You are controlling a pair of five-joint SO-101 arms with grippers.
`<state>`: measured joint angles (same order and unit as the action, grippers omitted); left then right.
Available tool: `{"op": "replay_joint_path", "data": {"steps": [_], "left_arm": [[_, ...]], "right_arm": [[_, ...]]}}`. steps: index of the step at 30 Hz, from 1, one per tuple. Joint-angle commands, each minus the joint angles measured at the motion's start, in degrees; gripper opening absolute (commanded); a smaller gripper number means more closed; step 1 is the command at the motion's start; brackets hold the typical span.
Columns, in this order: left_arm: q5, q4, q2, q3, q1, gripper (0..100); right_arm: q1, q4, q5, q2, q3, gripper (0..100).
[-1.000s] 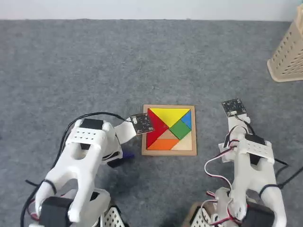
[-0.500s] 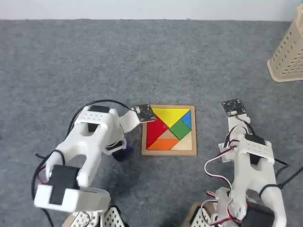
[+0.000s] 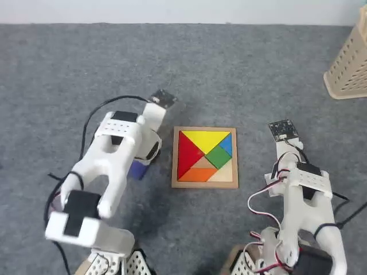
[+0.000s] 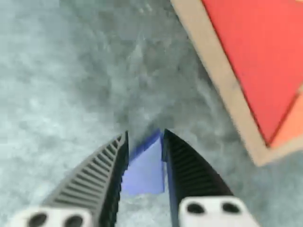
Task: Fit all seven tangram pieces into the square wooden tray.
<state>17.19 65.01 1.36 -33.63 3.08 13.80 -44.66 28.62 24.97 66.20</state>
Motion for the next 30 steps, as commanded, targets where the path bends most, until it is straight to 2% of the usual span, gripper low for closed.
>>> {"op": "replay_joint_path", "data": {"steps": [1,6,11,16,20,30], "left_arm": [[-1.1,4.9,-10.7,2.3,0.4,12],[10.7,9.1,-17.6,-0.7,-1.9,18],[22.4,3.9,-17.9,-12.6,-2.3,18],[25.0,-4.6,-17.9,-18.3,-2.5,18],[27.3,-5.0,-17.9,-18.2,-2.7,21],[30.9,-5.0,-17.9,-18.2,-4.5,21]], "right_arm": [[1.4,0.7,1.0,2.2,0.1,0.6],[1.4,0.7,1.0,2.2,0.1,0.6],[1.4,0.7,1.0,2.2,0.1,0.6],[1.4,0.7,1.0,2.2,0.1,0.6],[1.4,0.7,1.0,2.2,0.1,0.6],[1.4,0.7,1.0,2.7,0.8,0.6]]}}
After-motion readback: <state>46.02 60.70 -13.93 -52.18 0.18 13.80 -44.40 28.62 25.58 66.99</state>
